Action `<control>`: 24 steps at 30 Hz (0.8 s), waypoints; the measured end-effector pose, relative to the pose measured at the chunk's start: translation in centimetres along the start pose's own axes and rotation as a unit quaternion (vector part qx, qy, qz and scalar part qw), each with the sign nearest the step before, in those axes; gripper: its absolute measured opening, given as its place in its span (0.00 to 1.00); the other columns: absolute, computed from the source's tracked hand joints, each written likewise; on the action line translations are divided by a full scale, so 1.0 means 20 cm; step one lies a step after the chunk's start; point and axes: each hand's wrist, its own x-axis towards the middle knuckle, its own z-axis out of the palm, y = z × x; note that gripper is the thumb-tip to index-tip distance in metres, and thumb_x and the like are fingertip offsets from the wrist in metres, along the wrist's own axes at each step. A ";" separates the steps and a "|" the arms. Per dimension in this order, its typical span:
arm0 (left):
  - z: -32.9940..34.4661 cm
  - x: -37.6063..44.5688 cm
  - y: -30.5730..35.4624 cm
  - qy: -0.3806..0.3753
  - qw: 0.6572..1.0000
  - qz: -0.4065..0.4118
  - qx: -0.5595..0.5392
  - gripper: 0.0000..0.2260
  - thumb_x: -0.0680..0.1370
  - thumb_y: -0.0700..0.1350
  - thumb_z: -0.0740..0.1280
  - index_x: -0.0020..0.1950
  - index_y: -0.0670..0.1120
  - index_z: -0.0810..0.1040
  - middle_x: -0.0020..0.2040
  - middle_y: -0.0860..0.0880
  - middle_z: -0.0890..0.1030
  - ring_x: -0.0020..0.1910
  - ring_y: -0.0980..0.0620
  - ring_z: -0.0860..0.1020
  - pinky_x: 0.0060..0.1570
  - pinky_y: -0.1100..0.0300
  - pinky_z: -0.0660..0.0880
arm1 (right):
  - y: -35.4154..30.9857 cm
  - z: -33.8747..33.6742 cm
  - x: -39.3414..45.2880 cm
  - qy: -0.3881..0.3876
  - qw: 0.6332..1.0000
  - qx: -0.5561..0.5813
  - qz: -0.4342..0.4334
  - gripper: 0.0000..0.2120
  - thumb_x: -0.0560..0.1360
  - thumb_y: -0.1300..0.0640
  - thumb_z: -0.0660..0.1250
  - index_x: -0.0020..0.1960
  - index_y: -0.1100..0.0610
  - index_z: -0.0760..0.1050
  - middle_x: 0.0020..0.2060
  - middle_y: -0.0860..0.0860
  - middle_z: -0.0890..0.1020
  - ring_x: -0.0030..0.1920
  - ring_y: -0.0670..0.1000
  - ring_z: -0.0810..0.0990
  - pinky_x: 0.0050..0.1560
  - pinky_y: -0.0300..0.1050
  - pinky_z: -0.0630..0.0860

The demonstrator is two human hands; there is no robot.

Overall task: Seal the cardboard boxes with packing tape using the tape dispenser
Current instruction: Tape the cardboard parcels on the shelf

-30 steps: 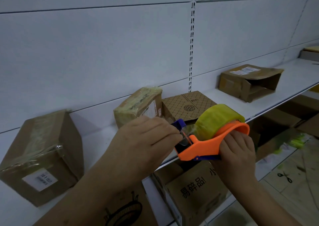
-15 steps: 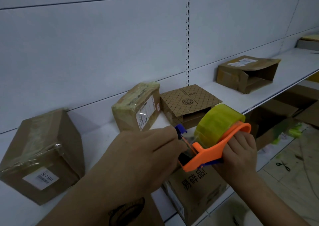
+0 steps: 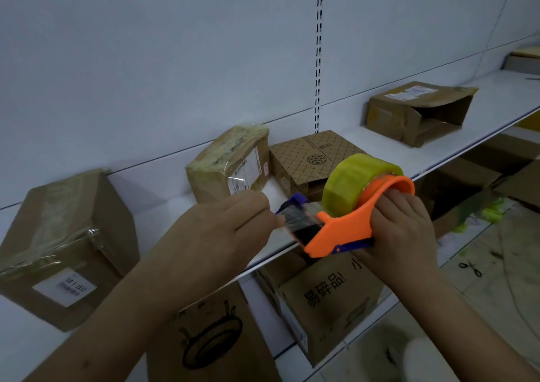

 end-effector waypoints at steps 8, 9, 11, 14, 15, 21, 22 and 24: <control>-0.02 -0.05 0.00 -0.043 0.999 -0.023 -0.015 0.11 0.80 0.41 0.61 0.46 0.41 0.83 0.40 0.46 0.79 0.37 0.53 0.72 0.38 0.61 0.64 | -0.01 0.00 -0.01 -0.078 0.996 0.005 0.039 0.32 0.68 0.33 0.64 0.47 0.63 0.80 0.46 0.59 0.83 0.49 0.61 0.80 0.52 0.53 0.71; -0.02 -0.06 0.00 -0.042 0.998 -0.032 -0.020 0.12 0.81 0.41 0.61 0.45 0.41 0.83 0.40 0.46 0.79 0.37 0.53 0.72 0.37 0.61 0.65 | -0.01 0.00 -0.01 -0.082 0.995 0.008 0.050 0.32 0.67 0.32 0.64 0.47 0.62 0.80 0.46 0.58 0.83 0.48 0.60 0.80 0.52 0.53 0.70; -0.03 -0.09 0.00 -0.038 0.998 -0.051 -0.029 0.12 0.81 0.42 0.61 0.45 0.41 0.83 0.41 0.47 0.79 0.37 0.51 0.75 0.32 0.62 0.69 | 0.00 -0.01 -0.01 -0.101 0.992 0.012 0.078 0.33 0.67 0.31 0.63 0.49 0.62 0.80 0.47 0.58 0.83 0.49 0.60 0.80 0.53 0.53 0.70; -0.04 -0.11 -0.03 -0.026 0.996 -0.077 -0.037 0.12 0.82 0.42 0.61 0.46 0.41 0.83 0.43 0.46 0.80 0.37 0.48 0.79 0.27 0.55 0.75 | 0.00 0.00 0.01 -0.126 0.986 0.033 0.105 0.33 0.66 0.30 0.61 0.51 0.60 0.80 0.48 0.56 0.83 0.49 0.60 0.80 0.52 0.53 0.73; -0.04 -0.11 -0.03 -0.024 0.996 -0.082 -0.033 0.12 0.82 0.42 0.61 0.46 0.41 0.83 0.43 0.46 0.80 0.37 0.48 0.79 0.27 0.55 0.75 | -0.01 0.00 0.02 -0.135 0.983 0.044 0.114 0.32 0.66 0.31 0.61 0.50 0.58 0.81 0.47 0.55 0.83 0.48 0.59 0.80 0.51 0.53 0.72; 0.02 -0.12 0.03 0.003 0.994 -0.107 -0.015 0.10 0.80 0.42 0.63 0.47 0.42 0.83 0.42 0.47 0.79 0.37 0.52 0.75 0.34 0.64 0.68 | -0.07 0.02 0.03 -0.151 0.973 0.071 0.158 0.26 0.68 0.29 0.62 0.41 0.51 0.78 0.36 0.46 0.80 0.40 0.50 0.75 0.43 0.48 0.71; 0.04 -0.12 0.05 0.012 0.993 -0.120 -0.017 0.09 0.80 0.42 0.63 0.48 0.42 0.83 0.42 0.48 0.79 0.38 0.52 0.76 0.34 0.64 0.68 | -0.10 0.01 0.03 -0.152 0.971 0.082 0.167 0.24 0.68 0.29 0.63 0.39 0.51 0.77 0.33 0.44 0.77 0.37 0.48 0.74 0.41 0.47 0.71; 0.08 -0.12 0.09 0.035 0.987 -0.155 -0.023 0.09 0.78 0.42 0.64 0.50 0.43 0.83 0.42 0.48 0.79 0.38 0.52 0.78 0.32 0.65 0.72 | -0.17 -0.03 0.04 -0.182 0.956 0.102 0.204 0.23 0.67 0.28 0.63 0.40 0.49 0.75 0.30 0.40 0.72 0.33 0.43 0.73 0.35 0.41 0.72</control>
